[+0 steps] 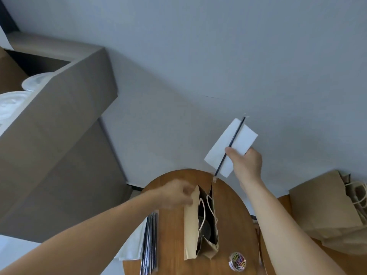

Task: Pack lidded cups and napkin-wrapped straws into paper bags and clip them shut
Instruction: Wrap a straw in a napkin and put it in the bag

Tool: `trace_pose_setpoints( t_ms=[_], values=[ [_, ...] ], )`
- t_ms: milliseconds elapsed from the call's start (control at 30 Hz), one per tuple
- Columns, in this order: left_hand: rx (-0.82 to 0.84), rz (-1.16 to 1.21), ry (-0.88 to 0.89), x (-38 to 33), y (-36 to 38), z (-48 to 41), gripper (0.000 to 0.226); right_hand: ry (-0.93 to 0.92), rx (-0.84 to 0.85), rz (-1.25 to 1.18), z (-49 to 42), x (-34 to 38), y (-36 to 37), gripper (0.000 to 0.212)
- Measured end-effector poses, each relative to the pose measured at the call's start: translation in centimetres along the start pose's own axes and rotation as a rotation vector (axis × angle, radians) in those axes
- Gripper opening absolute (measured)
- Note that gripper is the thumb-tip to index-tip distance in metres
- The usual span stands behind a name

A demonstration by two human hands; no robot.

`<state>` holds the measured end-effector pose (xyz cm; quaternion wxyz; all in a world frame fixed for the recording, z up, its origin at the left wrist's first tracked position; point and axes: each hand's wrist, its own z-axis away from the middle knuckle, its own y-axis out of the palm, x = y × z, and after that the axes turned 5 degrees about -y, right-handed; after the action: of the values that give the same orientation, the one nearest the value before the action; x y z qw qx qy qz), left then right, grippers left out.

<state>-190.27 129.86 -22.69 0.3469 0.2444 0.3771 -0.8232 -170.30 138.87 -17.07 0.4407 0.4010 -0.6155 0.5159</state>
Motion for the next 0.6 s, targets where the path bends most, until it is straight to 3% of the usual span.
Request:
trace_pose_setpoints(
  t_ms=[67,167,333,400,600],
  values=[
    [0.171,-0.224,-0.057,1.6,2.2,-0.3,0.077,-0.023,-0.021,0.068,-0.5,-0.6,1.5,0.006],
    [0.146,-0.336,-0.152,2.2,5.8,-0.9,0.093,-0.011,0.058,0.162,-0.1,-2.6,4.3,0.008],
    [-0.067,-0.376,-0.267,1.8,9.2,-1.0,0.061,0.097,0.280,0.395,2.0,-6.8,6.4,0.004],
    [-0.092,-0.293,-0.310,2.2,9.4,-0.7,0.047,0.133,0.366,0.458,2.6,-7.5,6.0,0.011],
    [-0.035,0.348,-0.505,3.6,8.7,-1.1,0.029,0.312,0.565,0.606,3.5,-7.7,4.1,0.023]
  ],
)
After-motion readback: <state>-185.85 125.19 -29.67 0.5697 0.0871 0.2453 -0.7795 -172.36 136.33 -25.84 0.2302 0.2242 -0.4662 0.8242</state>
